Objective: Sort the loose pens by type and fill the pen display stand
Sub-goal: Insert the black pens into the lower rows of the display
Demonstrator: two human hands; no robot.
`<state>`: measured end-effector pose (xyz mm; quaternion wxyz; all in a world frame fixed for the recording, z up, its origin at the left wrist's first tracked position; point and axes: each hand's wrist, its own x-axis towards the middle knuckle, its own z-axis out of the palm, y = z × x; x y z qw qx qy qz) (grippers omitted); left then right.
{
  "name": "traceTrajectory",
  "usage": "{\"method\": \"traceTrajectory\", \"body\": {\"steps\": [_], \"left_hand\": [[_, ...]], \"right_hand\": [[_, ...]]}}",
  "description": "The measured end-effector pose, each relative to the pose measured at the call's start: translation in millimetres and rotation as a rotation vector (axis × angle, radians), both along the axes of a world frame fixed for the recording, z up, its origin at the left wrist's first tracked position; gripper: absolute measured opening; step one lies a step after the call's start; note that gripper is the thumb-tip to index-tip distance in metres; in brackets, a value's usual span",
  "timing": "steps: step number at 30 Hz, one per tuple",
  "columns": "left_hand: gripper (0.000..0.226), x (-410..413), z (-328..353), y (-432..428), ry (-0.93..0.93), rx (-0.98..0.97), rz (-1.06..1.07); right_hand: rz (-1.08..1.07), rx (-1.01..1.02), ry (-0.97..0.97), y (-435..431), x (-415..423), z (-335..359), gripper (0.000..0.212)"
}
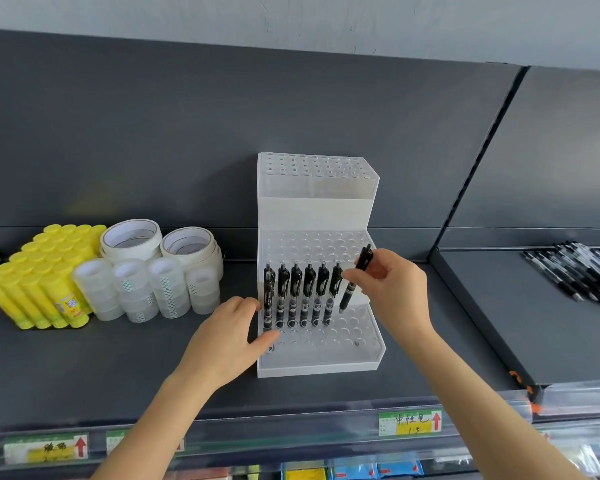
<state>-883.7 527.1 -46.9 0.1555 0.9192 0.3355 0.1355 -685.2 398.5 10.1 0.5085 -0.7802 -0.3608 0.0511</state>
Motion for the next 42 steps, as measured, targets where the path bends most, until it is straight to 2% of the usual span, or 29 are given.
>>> {"method": "traceTrajectory", "body": {"steps": [6,9,12,15,20,26,32,42], "left_hand": [[0.057,-2,-5,-2,-0.004,0.016,-0.006],[0.055,-3,-9,-2,-0.054,-0.066,0.012],[0.053,-3,-14,-3,-0.142,-0.191,0.031],[0.052,-2,-17,-4,-0.177,-0.237,0.044],[0.049,-3,-24,-2,-0.205,-0.278,0.05],[0.034,-4,-27,-1,-0.171,-0.302,0.046],[0.034,-4,-24,0,-0.088,-0.236,0.026],[0.036,-2,-25,3,-0.064,-0.23,-0.005]], "right_hand": [[0.038,-0.146,-0.024,2,2,-22,0.02],[0.049,-0.168,-0.016,3,2,-31,0.018],[0.048,-0.186,-0.09,4,2,-30,0.023],[0.055,-0.221,-0.145,6,1,-28,0.027],[0.065,-0.258,-0.07,7,5,-23,0.029],[0.067,-0.302,-0.096,6,7,-22,0.03],[0.078,-0.426,-0.265,8,3,-15,0.031],[0.027,-0.469,-0.201,12,-1,-19,0.032]]}}
